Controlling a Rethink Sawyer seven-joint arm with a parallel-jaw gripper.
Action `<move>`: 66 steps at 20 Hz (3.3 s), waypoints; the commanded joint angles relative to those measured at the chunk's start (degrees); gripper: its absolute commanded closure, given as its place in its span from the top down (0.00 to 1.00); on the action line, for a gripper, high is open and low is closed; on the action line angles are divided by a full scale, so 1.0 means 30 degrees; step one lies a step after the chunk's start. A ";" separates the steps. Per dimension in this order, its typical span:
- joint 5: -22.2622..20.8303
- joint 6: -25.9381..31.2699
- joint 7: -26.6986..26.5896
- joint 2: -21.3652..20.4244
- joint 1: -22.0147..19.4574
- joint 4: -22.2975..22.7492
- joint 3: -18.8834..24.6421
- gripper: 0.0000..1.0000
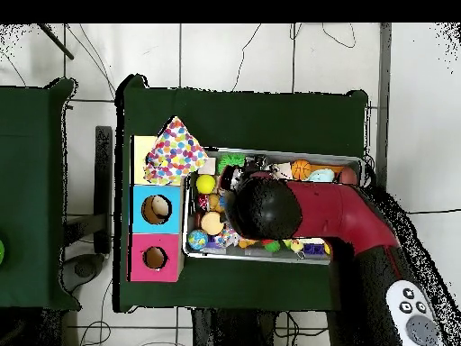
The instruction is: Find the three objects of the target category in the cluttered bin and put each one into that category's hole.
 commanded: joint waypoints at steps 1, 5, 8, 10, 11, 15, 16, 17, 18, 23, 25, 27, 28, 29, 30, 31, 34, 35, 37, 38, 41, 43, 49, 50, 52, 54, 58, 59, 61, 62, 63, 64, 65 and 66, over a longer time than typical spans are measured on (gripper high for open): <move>-0.2318 -0.1971 -0.1314 0.0868 -0.0018 0.2814 0.0468 1.00; -0.3103 -0.3122 -0.0650 0.1647 0.0117 0.3207 -0.0057 1.00; -0.3522 -0.3510 -0.0463 0.1888 0.0090 0.3186 -0.0204 1.00; -0.3777 -0.3480 -0.0670 0.2042 -0.0084 0.2949 -0.0134 1.00; -0.3900 -0.3440 -0.0799 0.2128 -0.0191 0.2829 -0.0082 1.00; -0.4285 -0.3207 -0.1241 0.2480 -0.0580 0.2462 0.0172 1.00; -0.4384 -0.3227 -0.1189 0.2495 -0.0615 0.2480 0.0184 1.00; -0.4422 -0.3280 -0.1129 0.2450 -0.0659 0.2574 0.0193 1.00; -0.4459 -0.3333 -0.1069 0.2404 -0.0702 0.2669 0.0202 1.00; -0.4621 -0.3195 -0.1022 0.2160 -0.0986 0.2782 0.0312 1.00; -0.4689 -0.2983 -0.1160 0.2341 -0.1072 0.2425 0.0422 1.00; -0.4821 -0.2928 -0.1306 0.2723 -0.1165 0.2102 0.0457 1.00; -0.4904 -0.2952 -0.1363 0.2916 -0.1202 0.1973 0.0469 1.00; -0.5037 -0.3157 -0.1310 0.3037 -0.1216 0.2020 0.0420 1.00; -0.5108 -0.3256 -0.1265 0.3235 -0.1212 0.1975 0.0378 1.00; -0.5183 -0.3366 -0.1246 0.3397 -0.1228 0.1933 0.0351 1.00; -0.5352 -0.3521 -0.1161 0.3742 -0.1121 0.1803 0.0237 1.00; -0.5350 -0.3510 -0.1148 0.3885 -0.1098 0.1798 0.0235 1.00; -0.5373 -0.3638 -0.1013 0.4077 -0.1033 0.2026 0.0190 1.00; -0.5416 -0.3761 -0.0917 0.4192 -0.0995 0.2094 0.0129 1.00; -0.5690 -0.4124 -0.0712 0.4651 -0.0919 0.2120 -0.0144 1.00; -0.5898 -0.4214 -0.0686 0.4962 -0.0957 0.2094 -0.0278 1.00; -0.6489 -0.4346 -0.0847 0.5970 -0.1188 0.1573 -0.0244 1.00; -0.6613 -0.4419 -0.0813 0.6085 -0.1190 0.1518 -0.0284 1.00; -0.6792 -0.4453 -0.0779 0.6037 -0.1272 0.1554 -0.0279 1.00; -0.6982 -0.4373 -0.0873 0.5979 -0.1454 0.1536 -0.0189 1.00; -0.7424 -0.4274 -0.1148 0.6019 -0.1911 0.1537 -0.0175 1.00; -0.7531 -0.4344 -0.1100 0.5887 -0.1993 0.1721 -0.0179 1.00; -0.7692 -0.4337 -0.1075 0.5698 -0.2186 0.2056 -0.0145 1.00; -0.7761 -0.4352 -0.1062 0.5635 -0.2281 0.2206 -0.0119 1.00; -0.7830 -0.4368 -0.1050 0.5571 -0.2376 0.2356 -0.0093 1.00; -0.7859 -0.4329 -0.1057 0.5562 -0.2477 0.2464 -0.0049 1.00; -0.7907 -0.4310 -0.1049 0.5559 -0.2549 0.2539 -0.0010 1.00; -0.7928 -0.4244 -0.1057 0.5569 -0.2598 0.2586 0.0048 1.00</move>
